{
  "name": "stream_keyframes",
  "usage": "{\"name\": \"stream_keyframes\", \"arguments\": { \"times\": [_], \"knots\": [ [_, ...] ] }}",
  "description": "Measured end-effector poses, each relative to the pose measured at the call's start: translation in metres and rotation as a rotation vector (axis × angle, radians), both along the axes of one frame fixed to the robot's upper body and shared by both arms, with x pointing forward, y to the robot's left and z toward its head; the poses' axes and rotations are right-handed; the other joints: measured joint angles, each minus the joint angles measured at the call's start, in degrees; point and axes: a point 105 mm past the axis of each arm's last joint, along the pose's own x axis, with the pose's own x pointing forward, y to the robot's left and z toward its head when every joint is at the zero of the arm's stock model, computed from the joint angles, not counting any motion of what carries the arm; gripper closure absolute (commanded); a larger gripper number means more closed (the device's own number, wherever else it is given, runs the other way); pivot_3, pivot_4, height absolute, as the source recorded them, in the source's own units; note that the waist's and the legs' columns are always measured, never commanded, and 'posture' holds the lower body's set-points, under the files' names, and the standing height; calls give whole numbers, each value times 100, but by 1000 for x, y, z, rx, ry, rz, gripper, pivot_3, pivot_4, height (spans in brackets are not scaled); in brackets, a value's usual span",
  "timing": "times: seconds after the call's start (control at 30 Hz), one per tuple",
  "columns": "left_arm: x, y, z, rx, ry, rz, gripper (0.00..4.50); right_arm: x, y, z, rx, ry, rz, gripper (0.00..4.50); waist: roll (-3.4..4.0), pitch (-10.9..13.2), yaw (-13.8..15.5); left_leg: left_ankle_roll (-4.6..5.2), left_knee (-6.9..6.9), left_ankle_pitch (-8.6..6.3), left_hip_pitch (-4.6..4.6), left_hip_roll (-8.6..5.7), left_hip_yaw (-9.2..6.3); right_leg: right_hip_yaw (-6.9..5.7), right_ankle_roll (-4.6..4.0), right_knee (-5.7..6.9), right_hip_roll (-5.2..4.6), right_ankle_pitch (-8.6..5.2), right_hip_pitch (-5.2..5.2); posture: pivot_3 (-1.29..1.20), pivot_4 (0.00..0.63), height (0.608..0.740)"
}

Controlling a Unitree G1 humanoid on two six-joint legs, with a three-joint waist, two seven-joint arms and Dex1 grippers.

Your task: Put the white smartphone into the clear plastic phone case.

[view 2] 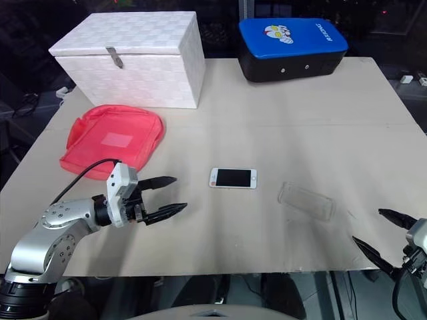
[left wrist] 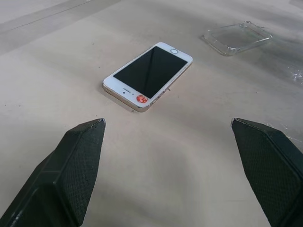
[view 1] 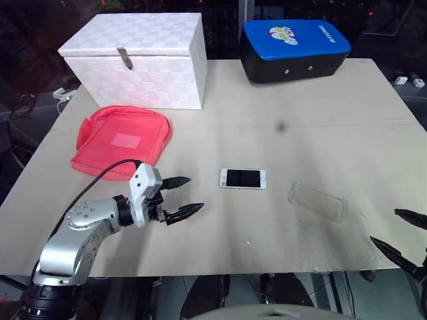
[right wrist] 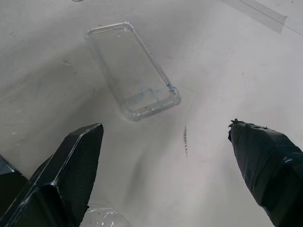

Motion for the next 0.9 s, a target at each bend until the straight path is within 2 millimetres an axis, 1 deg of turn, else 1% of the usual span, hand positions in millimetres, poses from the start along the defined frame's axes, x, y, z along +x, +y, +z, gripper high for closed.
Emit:
{"name": "stream_keyframes", "arguments": {
  "times": [0.13, 0.2, 0.27, 0.4, 0.47, 0.57, 0.63, 0.7, 0.73, 0.77, 0.8, 0.9],
  "knots": [
    [7, -2, 5, -7, -10, -11, 155, 5, 6, 1, 13, -19, 21, 0, -1, 1, 0, 0, 0, 0, 0, 0, -2, -3, 0, 1, 0, 0, 0, 0, 150, 740],
    [14, -5, 16, -14, -47, -26, 155, 10, 16, 2, 24, -38, 58, 0, 2, 3, -1, 0, 0, 0, 0, 0, -1, -3, 0, 1, 0, 0, -1, 0, 150, 740],
    [17, -10, 21, -15, -66, -46, 155, 11, 25, 3, 27, -44, 90, 0, 5, 4, -2, -1, -1, 1, -2, -2, -1, -3, 0, 0, 1, 0, -2, 0, 150, 740],
    [19, -23, 22, -1, -70, -107, 155, 13, 36, 1, 16, -36, 129, 0, 5, 4, -3, -2, 3, 2, -18, -3, -6, -8, 2, -5, 1, 1, -10, 0, 150, 740],
    [22, -28, 21, 21, -74, -130, 155, 18, 44, 0, 0, -40, 163, 0, 5, 4, -10, -3, 4, 2, -16, -4, -6, -7, 3, -4, 1, 2, -9, 0, 150, 740],
    [24, -30, 20, 21, -67, -144, 155, 30, 67, 1, 19, -64, 241, 0, 5, 5, -42, -3, 3, 2, -14, -3, -7, -7, 2, -1, 4, 1, -11, 0, 150, 740],
    [23, -29, 18, 22, -65, -162, 155, 44, 84, 3, 28, -92, 297, 0, 4, 7, -87, -7, 4, 5, -15, -4, -7, -8, 2, -1, 5, 2, -11, 0, 150, 740],
    [24, -28, 16, 17, -81, -163, 155, 62, 109, 6, 33, -130, 374, 0, 5, 8, -129, -13, 6, 8, -15, -6, -7, -8, 2, -2, 4, 2, -11, 0, 150, 740],
    [24, -28, 16, 17, -84, -163, 155, 63, 113, 6, 37, -130, 385, 0, 6, 9, -128, -13, 6, 8, -19, -6, -10, -10, 2, -1, 3, 2, -15, 0, 150, 740],
    [24, -27, 15, 22, -88, -161, 155, 69, 119, 7, 40, -131, 396, 0, 3, 9, -113, -20, 5, 12, -28, -7, -21, -22, 2, -6, 3, 2, -18, 0, 150, 740],
    [25, -23, 13, 33, -82, -150, 155, 80, 127, 6, 34, -130, 406, 0, -5, 13, -124, -29, 6, 17, -30, -7, -22, -24, 2, -6, 4, 2, -20, 0, 150, 740],
    [28, -19, 10, 61, -73, -142, 155, 96, 148, 5, 39, -121, 437, 0, -5, 13, -115, -30, 8, 18, -49, -13, -26, -27, 2, -1, 0, 2, -42, 0, 150, 740]
  ]
}}
